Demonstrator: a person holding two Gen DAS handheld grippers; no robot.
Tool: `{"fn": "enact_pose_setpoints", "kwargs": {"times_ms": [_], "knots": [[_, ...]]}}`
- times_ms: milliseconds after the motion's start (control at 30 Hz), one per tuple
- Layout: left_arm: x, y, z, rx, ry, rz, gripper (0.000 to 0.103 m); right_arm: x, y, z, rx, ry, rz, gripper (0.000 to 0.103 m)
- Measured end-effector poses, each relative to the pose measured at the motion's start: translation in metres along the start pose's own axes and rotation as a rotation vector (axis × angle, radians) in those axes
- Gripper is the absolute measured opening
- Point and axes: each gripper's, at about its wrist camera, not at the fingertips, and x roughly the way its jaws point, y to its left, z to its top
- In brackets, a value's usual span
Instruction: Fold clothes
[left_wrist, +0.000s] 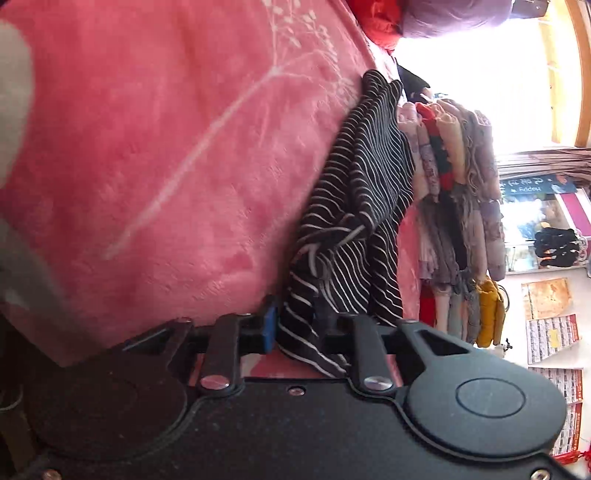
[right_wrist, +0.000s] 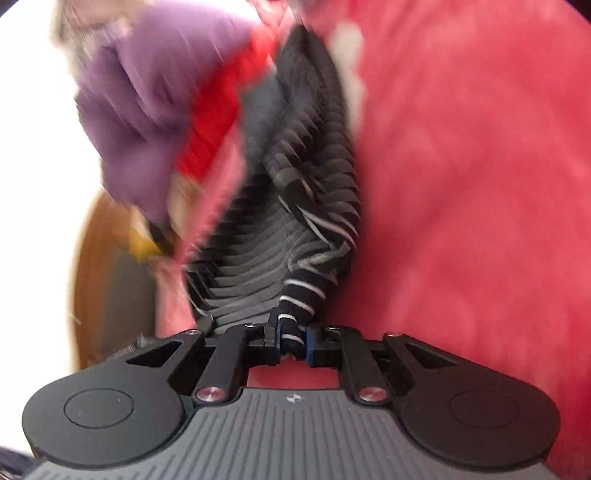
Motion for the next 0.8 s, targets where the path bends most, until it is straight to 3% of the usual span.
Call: {"fn": "enact_pose_setpoints", "kwargs": {"times_ms": [33,67,100,167,200,300,400,500,567,633,667,700,733,800], "knots": [[-0.005,-0.005,0.001,0.033,-0.026,0.004,0.05,-0.003,0.001,-0.002,-0.006,-0.008,-0.002,0.018],[-0.011,-0.011,0.002,0.066,-0.052,0.007,0.057,-0.008,0.003,-0.003,-0.008,-0.027,-0.001,0.027],[-0.016,-0.016,0.003,0.1,-0.078,0.011,0.058,-0.014,0.004,-0.003,-0.01,-0.049,-0.001,0.044],[-0.016,-0.028,0.001,0.197,-0.11,0.035,0.059,-0.026,0.008,-0.006,-0.041,-0.108,-0.018,0.057],[-0.015,-0.033,-0.001,0.238,-0.124,0.048,0.059,-0.03,0.009,-0.006,-0.054,-0.133,-0.026,0.057],[0.0,-0.043,-0.004,0.359,-0.138,0.098,0.059,-0.033,0.007,-0.003,-0.066,-0.184,-0.045,0.056],[0.017,-0.047,-0.006,0.404,-0.144,0.117,0.057,-0.026,0.01,0.003,-0.096,-0.197,-0.085,0.051],[0.023,-0.035,-0.001,0.289,-0.117,0.09,0.011,-0.017,0.013,0.007,-0.113,-0.194,-0.097,0.035],[0.019,-0.025,0.003,0.186,-0.099,0.055,0.011,-0.01,0.017,0.006,-0.117,-0.163,-0.074,0.025],[0.013,-0.015,0.006,0.137,-0.088,0.068,0.012,-0.016,0.02,0.003,-0.113,-0.153,-0.037,0.022],[0.015,-0.011,0.008,0.132,-0.076,0.101,0.012,-0.019,0.023,0.003,-0.131,-0.15,-0.062,0.016],[0.016,-0.005,0.01,0.121,-0.063,0.131,0.017,-0.02,0.025,0.001,-0.167,-0.137,-0.117,0.016],[0.015,-0.001,0.013,0.095,-0.058,0.112,0.02,-0.018,0.024,0.0,-0.193,-0.118,-0.185,0.018],[0.011,-0.005,0.016,0.104,-0.057,0.102,0.029,-0.018,0.014,0.0,-0.158,-0.095,-0.18,0.019]]}}
